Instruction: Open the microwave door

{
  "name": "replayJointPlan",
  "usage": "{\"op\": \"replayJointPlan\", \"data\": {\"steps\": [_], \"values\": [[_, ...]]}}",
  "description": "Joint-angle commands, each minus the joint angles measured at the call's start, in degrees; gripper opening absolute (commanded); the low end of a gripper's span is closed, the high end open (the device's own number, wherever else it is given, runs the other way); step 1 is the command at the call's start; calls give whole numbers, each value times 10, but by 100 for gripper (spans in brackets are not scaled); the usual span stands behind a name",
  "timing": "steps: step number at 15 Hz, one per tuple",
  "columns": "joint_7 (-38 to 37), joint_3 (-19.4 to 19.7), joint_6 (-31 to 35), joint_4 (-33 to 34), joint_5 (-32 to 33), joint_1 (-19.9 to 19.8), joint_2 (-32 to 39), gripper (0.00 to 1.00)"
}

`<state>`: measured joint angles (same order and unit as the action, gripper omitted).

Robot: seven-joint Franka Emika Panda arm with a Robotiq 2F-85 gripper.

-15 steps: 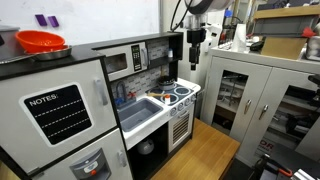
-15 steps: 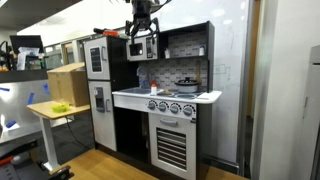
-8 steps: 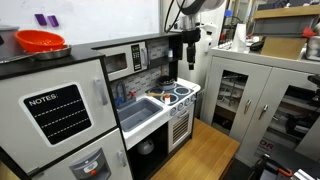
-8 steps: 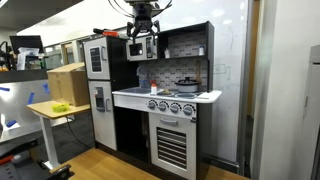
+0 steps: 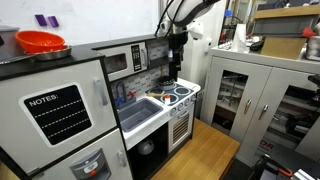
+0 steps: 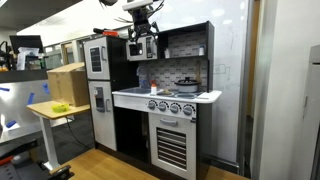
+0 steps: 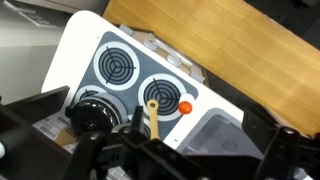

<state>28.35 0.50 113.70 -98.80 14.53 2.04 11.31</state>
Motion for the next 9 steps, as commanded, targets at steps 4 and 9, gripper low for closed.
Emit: {"op": "replayJointPlan", "data": {"steps": [4,9], "values": [[-301,-25,134,-76,103,61,-8,100],[-519,-21,206,-172,135,83,-38,100]]}}
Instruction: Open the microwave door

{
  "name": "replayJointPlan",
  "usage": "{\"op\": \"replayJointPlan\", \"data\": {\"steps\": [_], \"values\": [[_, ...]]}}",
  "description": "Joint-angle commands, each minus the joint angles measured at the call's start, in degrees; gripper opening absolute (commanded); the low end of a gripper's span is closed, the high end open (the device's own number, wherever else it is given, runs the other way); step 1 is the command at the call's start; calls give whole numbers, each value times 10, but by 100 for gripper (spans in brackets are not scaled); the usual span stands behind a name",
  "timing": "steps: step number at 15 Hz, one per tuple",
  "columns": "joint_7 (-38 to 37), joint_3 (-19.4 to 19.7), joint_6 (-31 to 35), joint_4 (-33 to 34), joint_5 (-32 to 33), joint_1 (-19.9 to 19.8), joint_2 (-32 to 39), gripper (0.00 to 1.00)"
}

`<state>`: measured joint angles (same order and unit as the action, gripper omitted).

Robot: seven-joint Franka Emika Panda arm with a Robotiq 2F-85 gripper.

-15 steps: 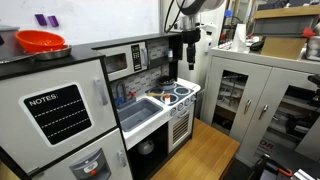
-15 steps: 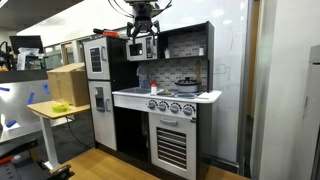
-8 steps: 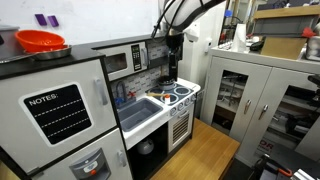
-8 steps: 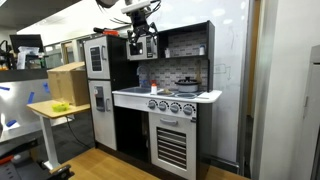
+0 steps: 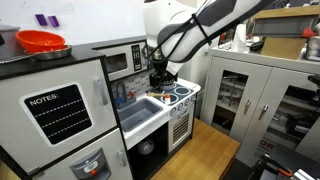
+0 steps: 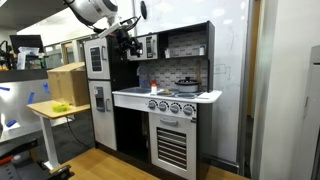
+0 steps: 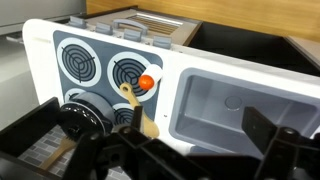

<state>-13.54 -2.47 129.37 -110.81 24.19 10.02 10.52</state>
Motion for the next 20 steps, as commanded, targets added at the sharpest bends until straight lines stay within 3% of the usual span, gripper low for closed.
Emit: {"op": "replayJointPlan", "data": {"steps": [1,2,3,12,20], "values": [[-142,12,59,-56,64,5,-30,100],[-180,18,72,-56,109,5,-26,100],[-122,4,40,-38,62,-1,-15,100],[-132,3,43,-39,69,0,-13,100],[-218,24,212,-76,110,-8,-40,100]]}}
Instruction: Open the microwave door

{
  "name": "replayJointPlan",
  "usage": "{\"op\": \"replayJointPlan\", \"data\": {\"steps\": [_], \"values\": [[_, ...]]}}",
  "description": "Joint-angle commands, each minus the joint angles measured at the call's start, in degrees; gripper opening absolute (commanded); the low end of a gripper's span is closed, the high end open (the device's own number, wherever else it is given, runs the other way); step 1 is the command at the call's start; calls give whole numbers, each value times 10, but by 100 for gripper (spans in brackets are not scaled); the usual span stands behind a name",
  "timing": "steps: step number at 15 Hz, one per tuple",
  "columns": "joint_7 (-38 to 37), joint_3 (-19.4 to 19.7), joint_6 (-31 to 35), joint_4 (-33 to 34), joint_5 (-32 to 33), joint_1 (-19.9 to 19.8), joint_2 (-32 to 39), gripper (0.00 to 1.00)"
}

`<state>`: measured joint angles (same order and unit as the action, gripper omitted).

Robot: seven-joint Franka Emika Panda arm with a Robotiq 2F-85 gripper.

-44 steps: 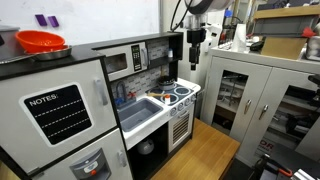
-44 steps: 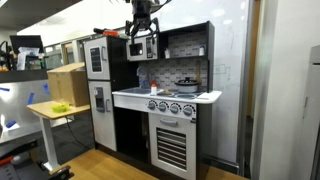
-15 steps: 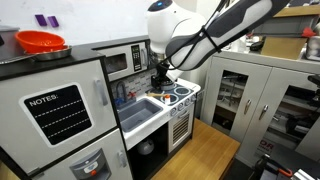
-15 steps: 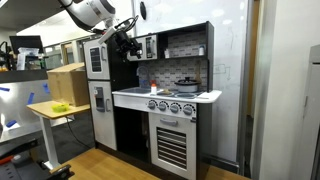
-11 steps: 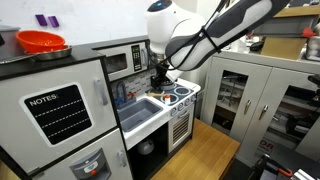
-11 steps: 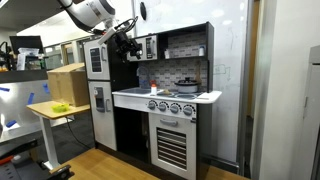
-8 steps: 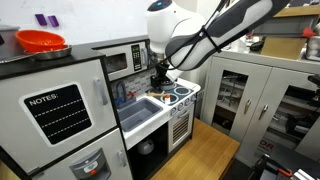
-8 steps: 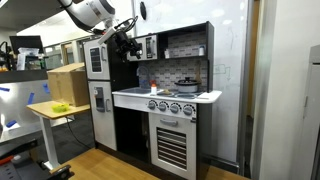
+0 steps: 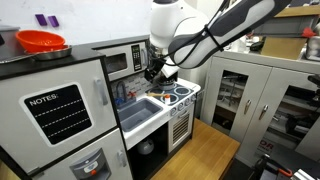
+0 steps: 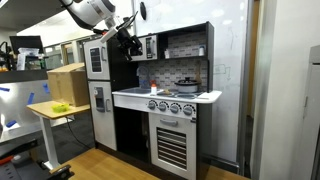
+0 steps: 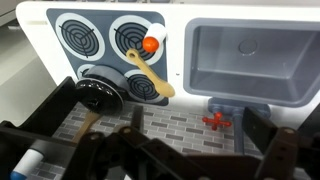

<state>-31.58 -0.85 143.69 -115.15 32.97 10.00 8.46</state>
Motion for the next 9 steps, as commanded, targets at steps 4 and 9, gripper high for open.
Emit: {"op": "replayJointPlan", "data": {"steps": [4,9], "values": [[-39,30,161,-64,36,-20,-28,100],[-47,60,214,-60,113,-21,-27,100]]}}
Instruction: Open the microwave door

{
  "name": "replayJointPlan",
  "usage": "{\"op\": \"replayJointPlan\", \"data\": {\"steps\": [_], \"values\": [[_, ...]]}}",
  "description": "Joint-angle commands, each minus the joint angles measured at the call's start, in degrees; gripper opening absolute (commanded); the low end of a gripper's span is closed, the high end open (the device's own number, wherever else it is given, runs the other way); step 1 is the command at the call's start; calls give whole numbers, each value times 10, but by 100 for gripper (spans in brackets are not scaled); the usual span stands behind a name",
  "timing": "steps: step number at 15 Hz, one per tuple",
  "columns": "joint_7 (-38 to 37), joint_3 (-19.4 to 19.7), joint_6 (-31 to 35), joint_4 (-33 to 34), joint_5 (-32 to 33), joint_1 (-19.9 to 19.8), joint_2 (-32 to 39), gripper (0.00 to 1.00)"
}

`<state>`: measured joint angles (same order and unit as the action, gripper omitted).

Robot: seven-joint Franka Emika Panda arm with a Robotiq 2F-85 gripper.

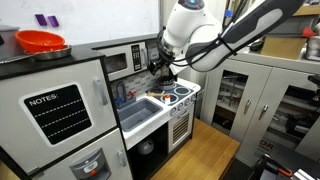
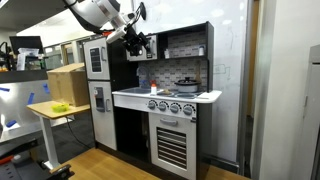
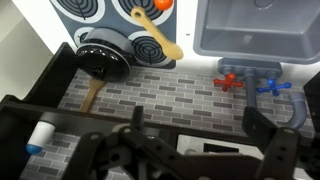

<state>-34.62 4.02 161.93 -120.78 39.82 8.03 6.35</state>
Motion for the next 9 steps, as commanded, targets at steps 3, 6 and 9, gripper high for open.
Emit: {"op": "replayJointPlan", "data": {"steps": [3,6,9], "values": [[-40,26,67,5,87,-1,-3,100],[-89,46,111,18,123,-2,3,100],[-124,62,144,38,139,0,13,100]]}}
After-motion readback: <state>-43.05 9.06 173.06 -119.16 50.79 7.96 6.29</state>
